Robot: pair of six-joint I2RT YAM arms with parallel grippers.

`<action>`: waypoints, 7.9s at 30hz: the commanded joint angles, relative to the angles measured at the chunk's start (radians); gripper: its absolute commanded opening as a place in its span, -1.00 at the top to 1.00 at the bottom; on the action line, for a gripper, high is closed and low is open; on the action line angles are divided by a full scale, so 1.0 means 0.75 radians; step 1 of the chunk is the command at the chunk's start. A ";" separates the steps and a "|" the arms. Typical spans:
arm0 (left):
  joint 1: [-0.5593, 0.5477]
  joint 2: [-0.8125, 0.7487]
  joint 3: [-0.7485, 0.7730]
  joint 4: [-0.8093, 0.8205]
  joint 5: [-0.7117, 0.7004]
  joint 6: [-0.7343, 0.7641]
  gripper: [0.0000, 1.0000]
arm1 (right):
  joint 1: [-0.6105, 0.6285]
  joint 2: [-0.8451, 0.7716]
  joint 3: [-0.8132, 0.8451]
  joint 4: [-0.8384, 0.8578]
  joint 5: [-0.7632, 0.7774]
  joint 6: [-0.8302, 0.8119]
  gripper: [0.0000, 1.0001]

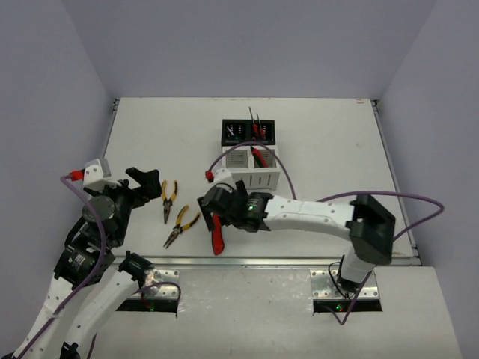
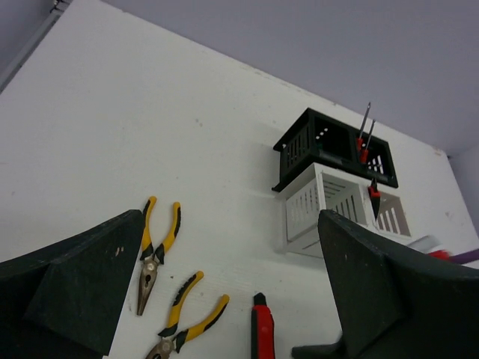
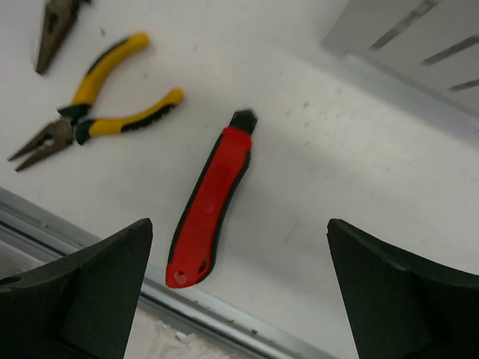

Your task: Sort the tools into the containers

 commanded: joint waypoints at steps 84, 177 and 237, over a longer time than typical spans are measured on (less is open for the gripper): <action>-0.001 0.070 -0.003 0.138 0.250 0.091 -1.00 | -1.177 -0.050 -0.246 1.091 -1.821 -0.935 -0.23; -0.001 0.099 -0.003 0.132 0.242 0.089 -1.00 | -1.163 0.110 -0.065 1.425 -1.977 -0.747 1.00; -0.011 0.111 -0.007 0.142 0.272 0.097 -1.00 | -0.906 -0.180 -0.339 0.878 -1.054 -1.054 -0.98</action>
